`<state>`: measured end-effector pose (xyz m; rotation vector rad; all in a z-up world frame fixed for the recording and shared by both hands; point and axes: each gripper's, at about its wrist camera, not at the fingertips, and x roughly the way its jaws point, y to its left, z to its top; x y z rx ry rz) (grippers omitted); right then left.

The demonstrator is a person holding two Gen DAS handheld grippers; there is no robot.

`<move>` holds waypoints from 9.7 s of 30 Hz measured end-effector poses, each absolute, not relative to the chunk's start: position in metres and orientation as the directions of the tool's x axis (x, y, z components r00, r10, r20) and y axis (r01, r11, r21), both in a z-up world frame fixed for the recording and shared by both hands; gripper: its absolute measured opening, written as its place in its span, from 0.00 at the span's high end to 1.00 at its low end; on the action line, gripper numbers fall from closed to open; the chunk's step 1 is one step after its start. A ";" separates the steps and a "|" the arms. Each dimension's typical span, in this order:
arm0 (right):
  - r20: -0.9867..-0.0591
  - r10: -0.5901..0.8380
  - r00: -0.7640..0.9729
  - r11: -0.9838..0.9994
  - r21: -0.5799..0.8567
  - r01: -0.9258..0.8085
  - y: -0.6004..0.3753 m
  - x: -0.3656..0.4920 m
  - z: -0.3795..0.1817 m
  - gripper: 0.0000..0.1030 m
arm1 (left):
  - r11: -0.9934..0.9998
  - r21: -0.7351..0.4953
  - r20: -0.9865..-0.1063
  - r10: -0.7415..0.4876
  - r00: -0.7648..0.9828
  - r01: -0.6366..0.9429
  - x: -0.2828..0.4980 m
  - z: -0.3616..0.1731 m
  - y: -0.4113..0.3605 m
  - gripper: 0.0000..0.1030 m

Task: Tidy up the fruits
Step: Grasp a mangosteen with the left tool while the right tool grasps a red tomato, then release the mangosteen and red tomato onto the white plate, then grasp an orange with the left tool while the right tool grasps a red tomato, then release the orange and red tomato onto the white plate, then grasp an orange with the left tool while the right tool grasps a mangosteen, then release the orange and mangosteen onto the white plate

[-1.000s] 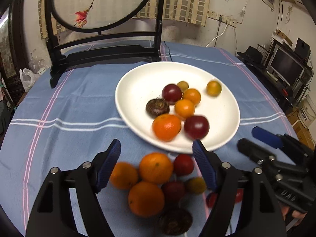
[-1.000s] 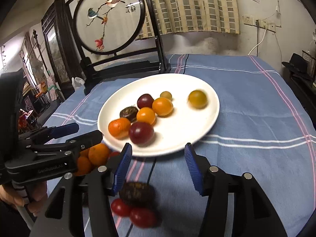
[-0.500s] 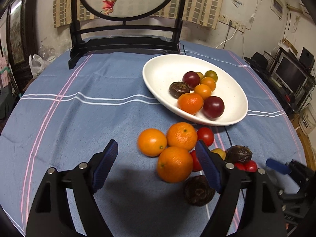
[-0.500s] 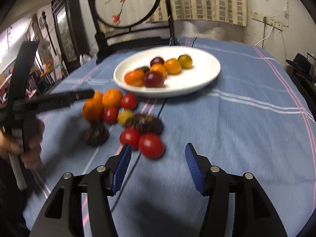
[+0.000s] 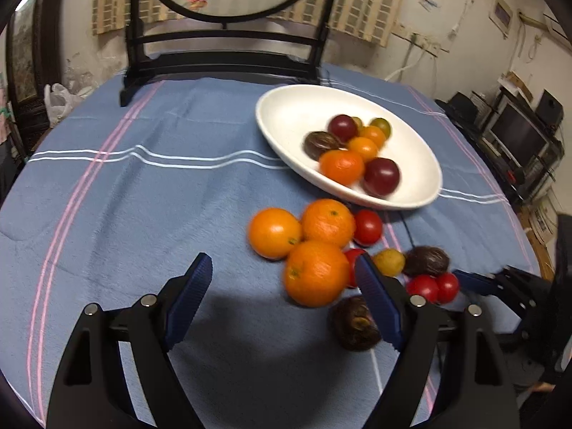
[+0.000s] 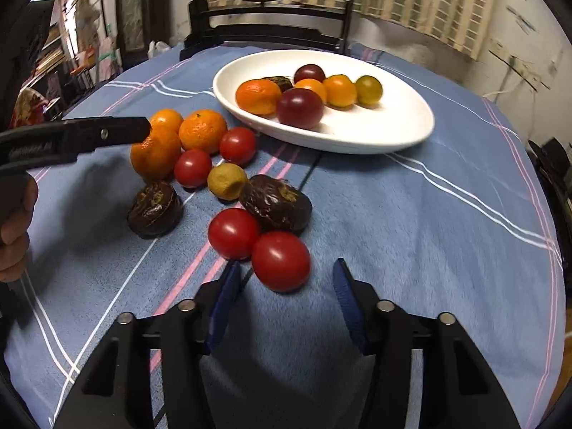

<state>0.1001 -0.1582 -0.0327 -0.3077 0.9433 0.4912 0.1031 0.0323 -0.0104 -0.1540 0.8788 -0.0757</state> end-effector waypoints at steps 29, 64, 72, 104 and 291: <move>-0.754 0.345 0.558 0.883 0.059 -0.466 -0.188 0.092 -0.014 0.71 | 0.979 0.045 -0.814 -0.079 0.576 0.198 0.089 -0.046 -0.045 0.60; -0.704 0.348 0.620 0.934 0.204 -0.293 -0.174 0.197 -0.005 0.38 | 0.992 -0.104 -0.735 -0.123 0.667 0.068 0.221 0.000 -0.008 0.47; -0.689 0.328 0.647 0.943 0.200 -0.266 -0.188 0.179 -0.001 0.33 | 0.996 -0.072 -0.712 -0.088 0.697 0.052 0.201 0.007 -0.007 0.26; -0.816 0.347 0.462 0.899 0.149 -0.412 -0.150 0.086 -0.031 0.32 | 0.988 -0.145 -0.715 -0.071 0.695 -0.048 0.121 0.001 0.058 0.20; -0.656 0.345 0.671 0.938 0.259 -0.229 -0.182 0.185 0.004 0.55 | 0.985 -0.131 -0.738 -0.172 0.653 0.111 0.214 0.018 -0.026 0.63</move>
